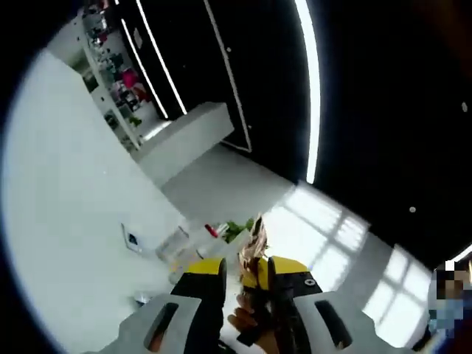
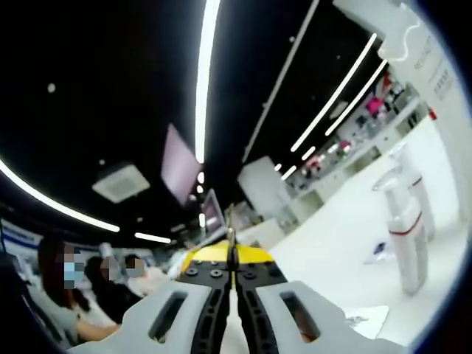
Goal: Arrange the skincare products in the storage area until every visible bottle or jar stands upright without overlapping.
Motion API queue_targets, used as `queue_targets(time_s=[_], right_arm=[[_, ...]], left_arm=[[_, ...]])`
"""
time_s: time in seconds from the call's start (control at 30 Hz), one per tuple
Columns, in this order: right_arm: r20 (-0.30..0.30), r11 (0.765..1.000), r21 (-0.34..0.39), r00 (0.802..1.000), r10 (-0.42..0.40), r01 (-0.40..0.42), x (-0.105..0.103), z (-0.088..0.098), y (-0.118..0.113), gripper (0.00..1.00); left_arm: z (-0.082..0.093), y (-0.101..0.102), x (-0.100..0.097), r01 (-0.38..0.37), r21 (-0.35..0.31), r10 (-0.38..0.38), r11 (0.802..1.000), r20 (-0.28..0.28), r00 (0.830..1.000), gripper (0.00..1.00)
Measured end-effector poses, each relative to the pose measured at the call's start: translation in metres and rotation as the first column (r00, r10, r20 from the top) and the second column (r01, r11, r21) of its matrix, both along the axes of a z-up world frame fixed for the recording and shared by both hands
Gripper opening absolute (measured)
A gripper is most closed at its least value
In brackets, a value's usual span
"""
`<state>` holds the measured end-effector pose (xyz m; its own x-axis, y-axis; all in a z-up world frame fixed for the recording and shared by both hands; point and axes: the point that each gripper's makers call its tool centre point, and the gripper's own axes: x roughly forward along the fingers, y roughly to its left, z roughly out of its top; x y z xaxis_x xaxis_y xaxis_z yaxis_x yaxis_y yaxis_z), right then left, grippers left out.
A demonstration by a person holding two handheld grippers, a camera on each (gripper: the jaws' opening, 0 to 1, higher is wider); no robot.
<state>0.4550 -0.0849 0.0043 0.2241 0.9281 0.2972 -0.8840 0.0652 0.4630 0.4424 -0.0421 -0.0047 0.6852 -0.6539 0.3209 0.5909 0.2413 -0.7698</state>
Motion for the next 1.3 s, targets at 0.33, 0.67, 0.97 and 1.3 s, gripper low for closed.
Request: queue_targets(time_s=[0.33, 0.67, 0.97, 1.3], right_arm=[[-0.099, 0.997, 0.058, 0.993, 0.056, -0.051, -0.001, 0.002, -0.003, 0.00], [-0.151, 0.995, 0.042, 0.984, 0.091, -0.086, -0.004, -0.004, 0.001, 0.00], [-0.019, 0.999, 0.008, 0.999, 0.044, -0.044, -0.006, -0.002, 0.003, 0.00], [0.174, 0.978, -0.005, 0.963, -0.205, 0.209, 0.013, 0.011, -0.016, 0.03]], left_arm=[[-0.003, 0.001, -0.007, 0.015, 0.028, -0.016, 0.999, 0.015, 1.000, 0.16], [-0.004, -0.001, -0.007, 0.035, 0.026, -0.035, 0.999, 0.025, 0.999, 0.04], [-0.007, -0.003, -0.013, 0.014, 0.096, -0.018, 0.995, 0.036, 0.999, 0.01], [-0.027, 0.017, 0.026, -0.060, 0.016, 0.062, 0.998, -0.192, 0.979, 0.01]])
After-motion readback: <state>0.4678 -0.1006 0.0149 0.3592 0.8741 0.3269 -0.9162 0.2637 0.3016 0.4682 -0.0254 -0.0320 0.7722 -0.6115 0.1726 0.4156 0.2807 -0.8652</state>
